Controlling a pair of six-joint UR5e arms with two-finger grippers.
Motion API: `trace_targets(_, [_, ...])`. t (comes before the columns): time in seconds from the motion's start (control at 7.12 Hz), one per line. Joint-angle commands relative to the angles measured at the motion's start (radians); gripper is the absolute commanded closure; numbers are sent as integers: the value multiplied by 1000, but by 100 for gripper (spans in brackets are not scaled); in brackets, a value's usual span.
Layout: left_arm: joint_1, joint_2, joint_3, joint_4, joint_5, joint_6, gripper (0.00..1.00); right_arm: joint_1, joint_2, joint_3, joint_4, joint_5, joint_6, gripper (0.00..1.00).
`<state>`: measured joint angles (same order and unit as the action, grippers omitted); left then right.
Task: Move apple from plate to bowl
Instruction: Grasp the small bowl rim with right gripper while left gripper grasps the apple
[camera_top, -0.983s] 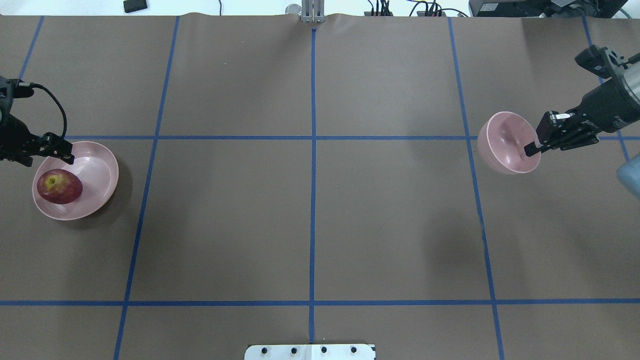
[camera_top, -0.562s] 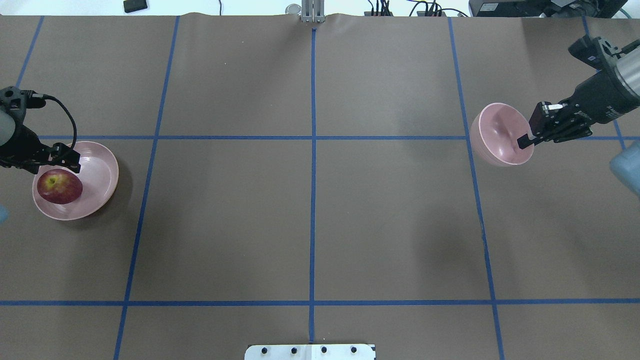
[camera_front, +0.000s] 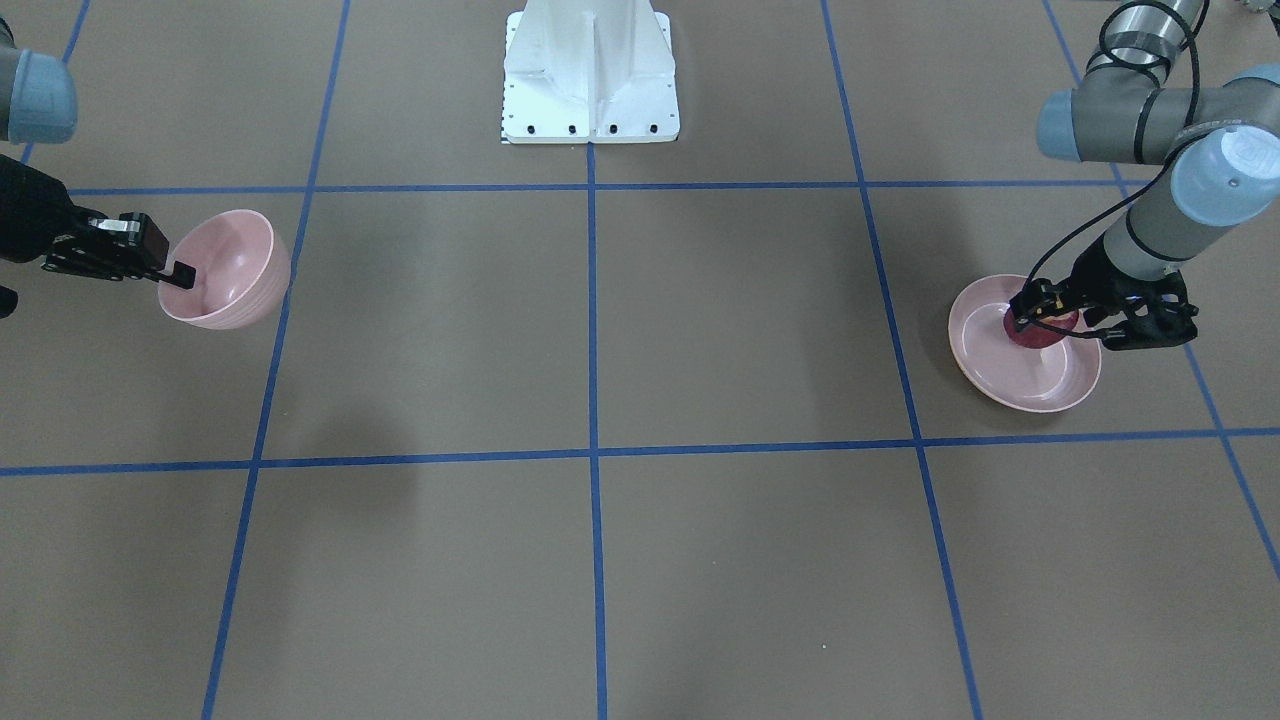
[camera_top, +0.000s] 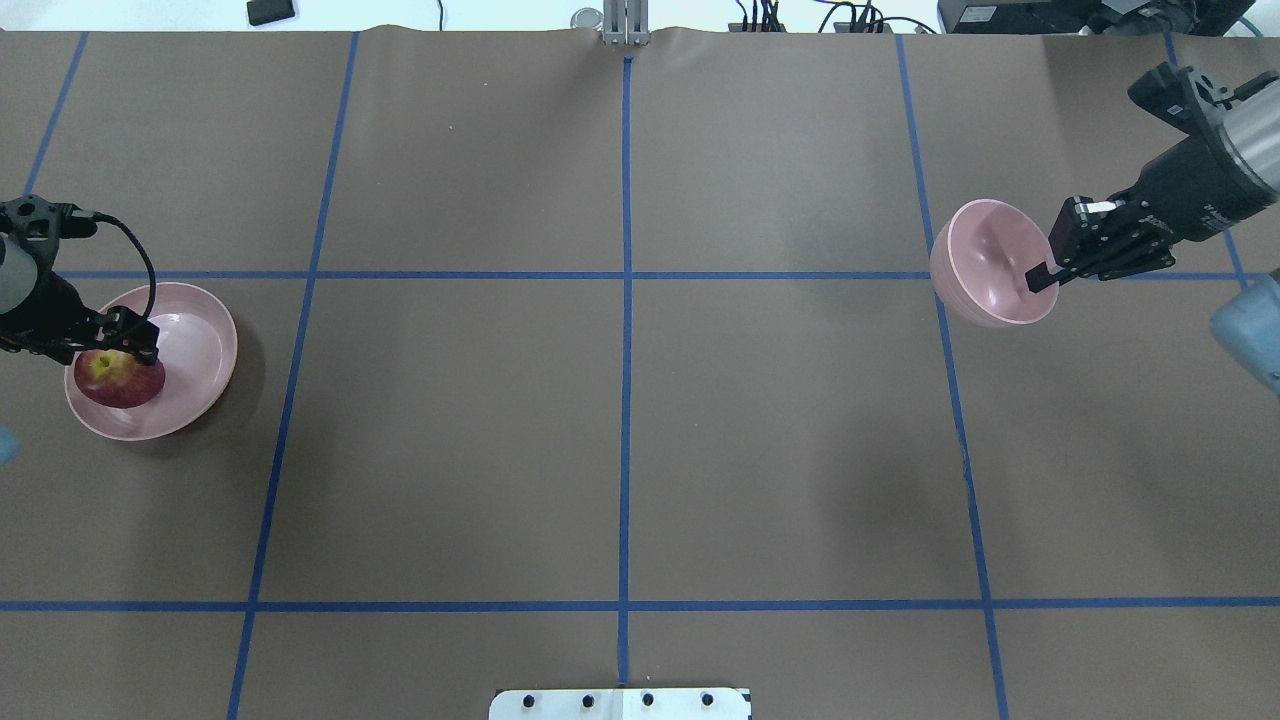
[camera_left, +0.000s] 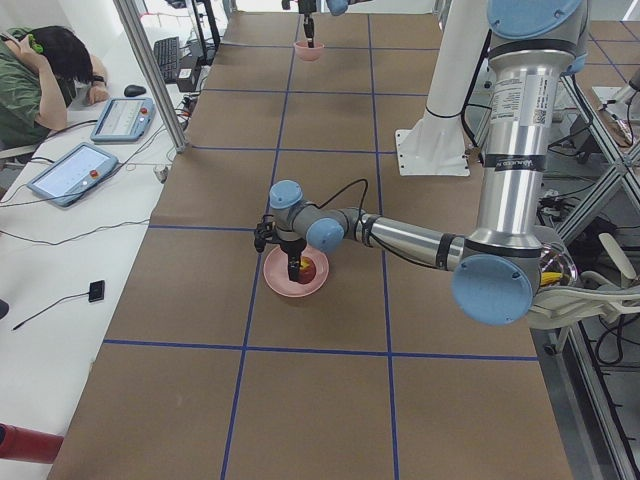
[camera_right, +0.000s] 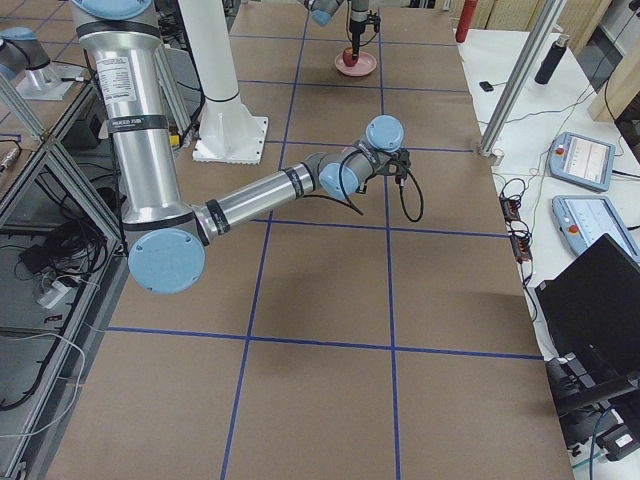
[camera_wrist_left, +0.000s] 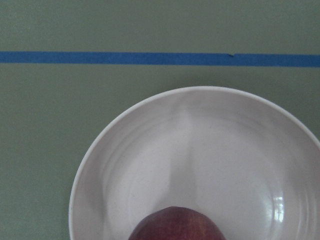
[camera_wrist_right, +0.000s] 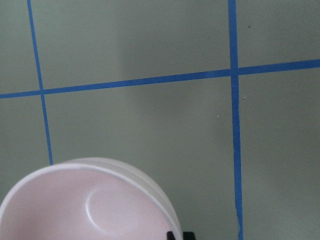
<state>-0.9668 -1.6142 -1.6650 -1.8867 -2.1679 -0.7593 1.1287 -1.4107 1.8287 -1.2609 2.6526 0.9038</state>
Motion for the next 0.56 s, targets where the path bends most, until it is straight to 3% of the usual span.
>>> trace_targets(0.0, [25,2,1,-3,2,-12,2,-4,1,1,0,-8,1,100])
trace_targets(0.14, [31,2,1,-3,2,-12,2,-4,-1,1,0,-8,1,100])
trace_targets(0.28, [31,4,1,-3,2,-14,8,-4,-1,3,0,-8,1,100])
trace_targets(0.42, [31,4,-5,3,2,-17,45,-3,-1,4,0,-8,1,100])
